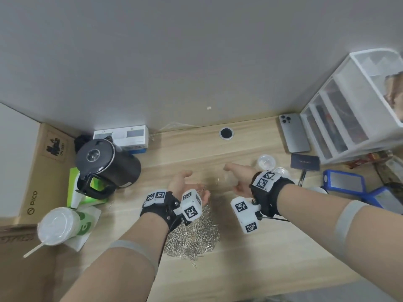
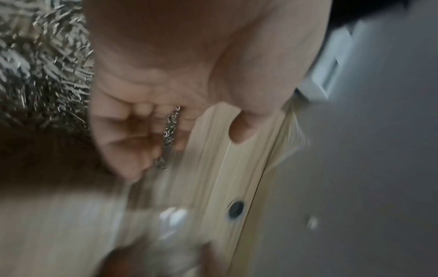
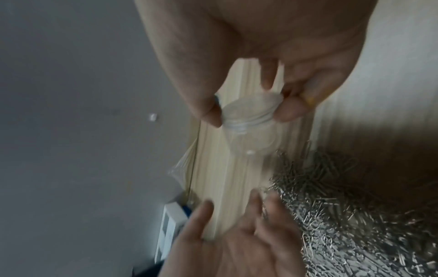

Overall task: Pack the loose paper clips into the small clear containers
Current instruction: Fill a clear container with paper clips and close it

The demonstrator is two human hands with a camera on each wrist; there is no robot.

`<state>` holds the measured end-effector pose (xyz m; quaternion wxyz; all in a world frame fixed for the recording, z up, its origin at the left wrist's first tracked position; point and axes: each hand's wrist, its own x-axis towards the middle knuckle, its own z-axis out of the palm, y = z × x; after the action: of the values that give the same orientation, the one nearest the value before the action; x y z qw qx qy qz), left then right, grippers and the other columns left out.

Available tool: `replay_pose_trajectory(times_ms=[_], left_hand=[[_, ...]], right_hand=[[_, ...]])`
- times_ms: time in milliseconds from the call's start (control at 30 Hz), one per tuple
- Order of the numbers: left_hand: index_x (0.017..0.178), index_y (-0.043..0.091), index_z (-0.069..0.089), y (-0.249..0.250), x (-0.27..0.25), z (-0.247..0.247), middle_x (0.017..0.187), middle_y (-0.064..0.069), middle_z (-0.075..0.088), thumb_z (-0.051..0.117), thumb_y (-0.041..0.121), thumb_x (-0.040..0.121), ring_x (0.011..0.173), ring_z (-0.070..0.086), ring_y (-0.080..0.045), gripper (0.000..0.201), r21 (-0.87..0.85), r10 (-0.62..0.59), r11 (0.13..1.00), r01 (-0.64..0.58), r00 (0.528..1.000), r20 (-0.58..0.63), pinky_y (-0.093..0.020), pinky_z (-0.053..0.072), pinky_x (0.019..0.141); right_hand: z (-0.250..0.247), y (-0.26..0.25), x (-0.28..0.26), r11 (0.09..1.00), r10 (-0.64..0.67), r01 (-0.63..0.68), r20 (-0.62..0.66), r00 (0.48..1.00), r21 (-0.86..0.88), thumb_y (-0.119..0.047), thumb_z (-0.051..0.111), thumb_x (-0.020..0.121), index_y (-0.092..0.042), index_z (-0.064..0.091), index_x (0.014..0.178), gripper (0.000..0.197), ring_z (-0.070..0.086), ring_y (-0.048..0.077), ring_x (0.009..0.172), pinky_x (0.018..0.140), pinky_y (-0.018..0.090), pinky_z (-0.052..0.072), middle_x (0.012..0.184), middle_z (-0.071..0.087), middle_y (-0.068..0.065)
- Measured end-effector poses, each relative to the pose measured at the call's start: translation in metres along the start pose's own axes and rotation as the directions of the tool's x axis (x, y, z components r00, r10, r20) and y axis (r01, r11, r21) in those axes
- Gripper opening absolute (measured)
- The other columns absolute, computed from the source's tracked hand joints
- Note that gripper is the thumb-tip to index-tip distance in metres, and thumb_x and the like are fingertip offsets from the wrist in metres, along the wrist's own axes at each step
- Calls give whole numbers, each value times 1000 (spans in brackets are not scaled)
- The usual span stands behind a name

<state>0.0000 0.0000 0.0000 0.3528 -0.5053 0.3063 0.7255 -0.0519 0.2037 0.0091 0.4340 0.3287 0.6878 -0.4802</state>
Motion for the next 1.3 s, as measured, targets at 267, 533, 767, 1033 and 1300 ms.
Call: replay_pose_trajectory(times_ms=[267,533,767,1033,1300], left_hand=[[125,4,50,-6,-7,12,87,-12,64,45,45,100,64,60,-26,48,234,42,970,-70,991,124,-28,50,52],[117,-2,52,-8,-5,15,69,-17,65,36,34,108,40,61,-26,41,364,66,928,-82,996,55,-24,48,37],[134,-1,47,-5,5,6,66,-15,61,35,40,107,44,56,-23,50,453,163,885,-103,982,-96,-23,48,41],[146,8,41,-7,8,-45,79,-14,67,42,44,102,44,49,-19,57,361,220,922,-139,956,-194,-24,44,39],[103,9,56,-16,-2,-88,63,-8,58,39,44,99,35,45,-18,39,181,156,975,-132,980,-126,-19,39,39]], right_hand=[[37,-11,-25,957,-211,251,243,947,-147,-32,70,84,-9,56,91,28,72,24,78,86,46,58,90,71,11],[36,8,-18,881,-322,398,292,901,-255,-38,74,55,-17,57,116,67,69,18,77,87,43,58,95,71,5],[21,17,-10,627,-587,670,323,742,-398,-23,80,70,-28,58,116,51,56,10,81,84,30,50,116,57,1],[-36,32,12,367,-464,171,-21,886,-914,-37,55,85,-19,46,126,46,56,31,98,80,39,49,123,47,9],[-34,50,28,111,-481,32,-25,876,-993,-6,54,84,-12,45,123,40,59,28,94,64,38,46,123,46,10]])
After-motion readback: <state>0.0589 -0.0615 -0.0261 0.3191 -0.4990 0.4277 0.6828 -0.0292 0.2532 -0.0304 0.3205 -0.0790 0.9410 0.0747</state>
